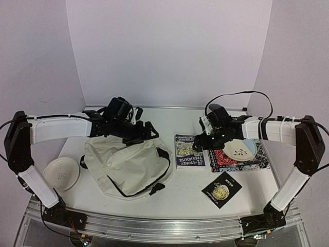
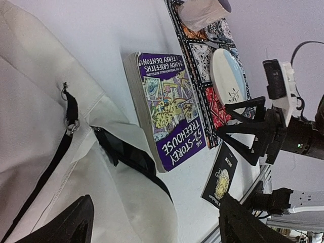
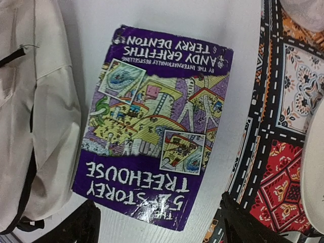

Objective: Pack the student bag
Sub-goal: Move the book to the center of the board, then grab the book from the center of the board.

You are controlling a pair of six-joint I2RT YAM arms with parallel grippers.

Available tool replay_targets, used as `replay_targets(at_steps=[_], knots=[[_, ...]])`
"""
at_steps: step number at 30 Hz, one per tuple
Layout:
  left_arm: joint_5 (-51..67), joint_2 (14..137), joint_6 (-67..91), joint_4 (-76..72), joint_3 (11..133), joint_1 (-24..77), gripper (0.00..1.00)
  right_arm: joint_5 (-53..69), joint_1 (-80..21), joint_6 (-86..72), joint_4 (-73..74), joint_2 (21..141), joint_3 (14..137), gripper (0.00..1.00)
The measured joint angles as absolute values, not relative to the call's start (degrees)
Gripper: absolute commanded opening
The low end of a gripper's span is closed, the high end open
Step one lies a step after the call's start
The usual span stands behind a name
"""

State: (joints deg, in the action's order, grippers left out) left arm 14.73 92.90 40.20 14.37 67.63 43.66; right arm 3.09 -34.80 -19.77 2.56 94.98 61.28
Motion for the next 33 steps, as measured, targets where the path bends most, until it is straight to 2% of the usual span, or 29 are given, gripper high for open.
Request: replay_targets(at_steps=[9,19,28,33], knots=[[14.83,103.27,40.41,13.42,78.34,45.4,0.62,10.53,-29.75,-23.17,-3.56,104.37,61.93,0.81],[15.02,115.34,39.82,13.54,88.14,47.36,0.6,14.22,-29.17,-25.67,-8.03,107.81,62.03,0.81],[14.96,123.37,38.89,15.4,91.74,47.97,0.59,15.03,-29.15,-27.35,-10.87,107.85,60.51,0.82],[15.43,126.45,38.9,15.57,92.98,47.94,0.54,15.71,-29.09,-28.4,-12.41,108.61,60.2,0.82]])
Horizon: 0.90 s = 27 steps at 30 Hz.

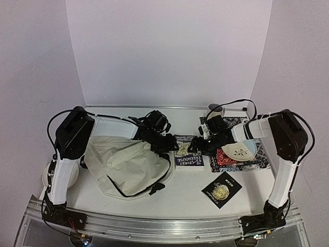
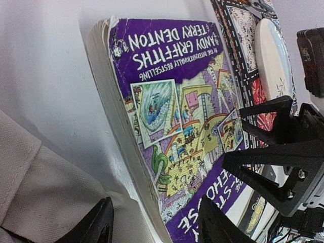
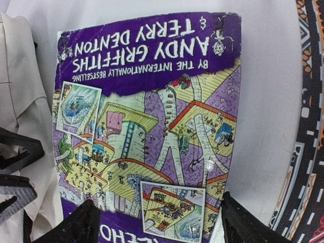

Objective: Pack the student bag
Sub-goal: Grab the book from the center of the board.

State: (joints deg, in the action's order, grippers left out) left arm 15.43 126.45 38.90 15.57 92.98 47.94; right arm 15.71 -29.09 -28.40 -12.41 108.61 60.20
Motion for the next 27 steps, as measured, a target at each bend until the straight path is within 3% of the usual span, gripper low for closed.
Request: replay_targets(at_steps=[11,27], knots=[[17.32,130.69,40.05,16.49,94.89,47.24,0.15,22.55,-27.76,-31.38,-21.41,111.07,59.16,0.77],[21.08,128.57,45.86,9.27,88.54,45.66,0.14,32.52,-24.39,-40.42,-36.05,111.35,52.84,0.63]])
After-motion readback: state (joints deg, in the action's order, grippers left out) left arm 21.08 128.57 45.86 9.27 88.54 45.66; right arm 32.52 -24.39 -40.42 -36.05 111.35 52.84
